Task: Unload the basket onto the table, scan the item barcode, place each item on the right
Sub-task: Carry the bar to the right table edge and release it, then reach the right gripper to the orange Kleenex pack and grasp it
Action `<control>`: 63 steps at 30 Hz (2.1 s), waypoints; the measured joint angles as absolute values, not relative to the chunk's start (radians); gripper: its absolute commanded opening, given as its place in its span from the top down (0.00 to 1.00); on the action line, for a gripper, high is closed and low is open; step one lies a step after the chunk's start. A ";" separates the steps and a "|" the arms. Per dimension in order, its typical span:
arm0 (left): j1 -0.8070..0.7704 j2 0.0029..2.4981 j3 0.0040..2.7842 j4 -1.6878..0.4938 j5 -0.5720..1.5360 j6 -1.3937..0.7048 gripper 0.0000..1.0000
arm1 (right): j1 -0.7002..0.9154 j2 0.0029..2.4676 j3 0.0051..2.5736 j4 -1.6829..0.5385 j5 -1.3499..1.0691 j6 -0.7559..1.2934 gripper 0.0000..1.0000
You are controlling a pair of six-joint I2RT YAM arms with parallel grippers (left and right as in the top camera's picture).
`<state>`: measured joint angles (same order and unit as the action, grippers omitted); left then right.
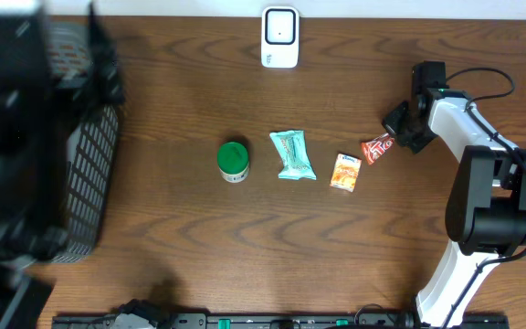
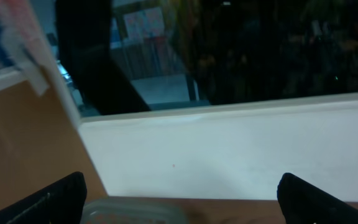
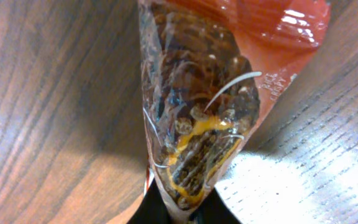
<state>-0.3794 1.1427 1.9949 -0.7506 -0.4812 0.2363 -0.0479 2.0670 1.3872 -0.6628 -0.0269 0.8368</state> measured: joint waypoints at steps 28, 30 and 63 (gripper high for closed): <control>-0.243 0.521 1.475 -0.581 -0.419 0.361 0.02 | -0.779 1.996 1.410 -0.604 0.359 0.437 0.99; -0.243 0.520 1.474 -0.742 -0.451 0.376 0.02 | -0.802 1.996 1.409 -0.567 0.363 0.405 0.97; -0.243 0.495 1.402 -0.724 -0.538 0.765 0.02 | -0.070 1.996 1.690 -1.016 0.015 0.297 0.01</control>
